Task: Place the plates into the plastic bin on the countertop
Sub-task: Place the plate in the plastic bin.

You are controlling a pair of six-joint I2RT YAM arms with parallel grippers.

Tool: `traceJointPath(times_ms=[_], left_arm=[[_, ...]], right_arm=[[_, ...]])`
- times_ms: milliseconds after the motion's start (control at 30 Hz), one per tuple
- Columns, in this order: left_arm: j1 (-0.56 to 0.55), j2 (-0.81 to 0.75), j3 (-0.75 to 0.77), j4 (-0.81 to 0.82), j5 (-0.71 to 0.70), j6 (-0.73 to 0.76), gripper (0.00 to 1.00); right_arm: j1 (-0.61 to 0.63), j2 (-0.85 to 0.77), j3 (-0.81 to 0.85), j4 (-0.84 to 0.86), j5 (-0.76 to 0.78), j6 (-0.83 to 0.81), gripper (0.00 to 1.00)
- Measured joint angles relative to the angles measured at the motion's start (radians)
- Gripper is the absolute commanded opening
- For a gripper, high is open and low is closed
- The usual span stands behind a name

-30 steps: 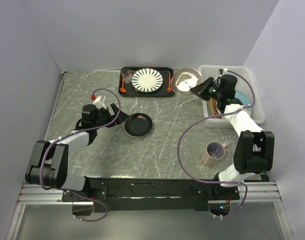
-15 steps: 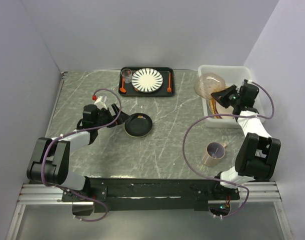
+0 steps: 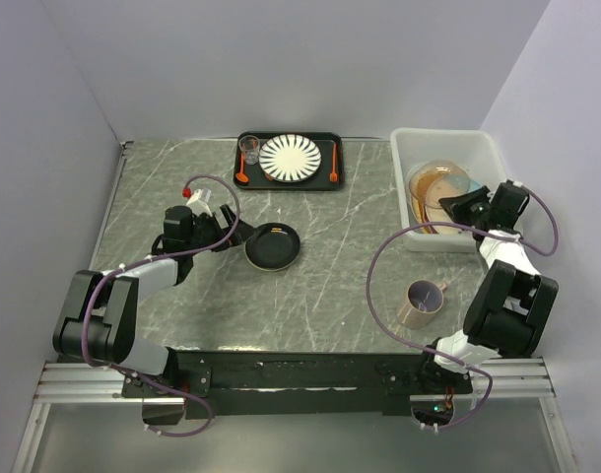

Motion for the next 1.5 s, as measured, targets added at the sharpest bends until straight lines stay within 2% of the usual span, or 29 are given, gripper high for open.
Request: traceJointPath(times_ms=[300,533,633,667,767,800,900,1000,1067,1233,1267,1367,1500], left_arm=[[-0.001,0.000,0.000,0.000,0.003,0.000,0.99],[-0.002,0.000,0.000,0.000,0.003,0.000,0.99],[-0.003,0.000,0.000,0.000,0.003,0.000,0.99],[-0.003,0.000,0.000,0.000,0.003,0.000,0.99],[-0.003,0.000,0.000,0.000,0.003,0.000,0.99],[-0.003,0.000,0.000,0.000,0.003,0.000,0.99],[-0.003,0.000,0.000,0.000,0.003,0.001,0.99],[-0.003,0.000,0.000,0.000,0.003,0.000,0.99],[-0.003,0.000,0.000,0.000,0.003,0.001,0.99],[-0.003,0.000,0.000,0.000,0.003,0.000,0.99],[-0.003,0.000,0.000,0.000,0.003,0.000,0.99],[-0.003,0.000,0.000,0.000,0.005,0.000,0.99],[-0.003,0.000,0.000,0.000,0.008,0.000,0.99]], right_arm=[[-0.020,-0.005,-0.008,-0.028,0.085,-0.004,0.00],[-0.027,-0.005,-0.032,-0.006,0.092,0.005,0.00],[-0.027,-0.005,-0.036,0.002,0.092,0.009,0.04],[-0.027,-0.004,-0.036,0.003,0.092,0.009,0.07],[-0.028,0.000,-0.037,0.013,0.090,0.015,0.34],[-0.029,0.002,-0.038,0.018,0.087,0.019,0.48],[-0.036,0.003,-0.053,0.039,0.096,0.027,0.66],[-0.037,-0.006,-0.053,0.082,0.113,0.023,0.75],[-0.038,-0.021,-0.054,0.084,0.134,0.014,0.84],[-0.038,-0.084,-0.058,0.042,0.211,-0.016,0.91],[-0.038,-0.098,-0.060,0.029,0.224,-0.023,0.96],[-0.037,-0.129,-0.069,-0.002,0.255,-0.037,1.00],[-0.032,-0.154,-0.072,-0.040,0.282,-0.058,1.00]])
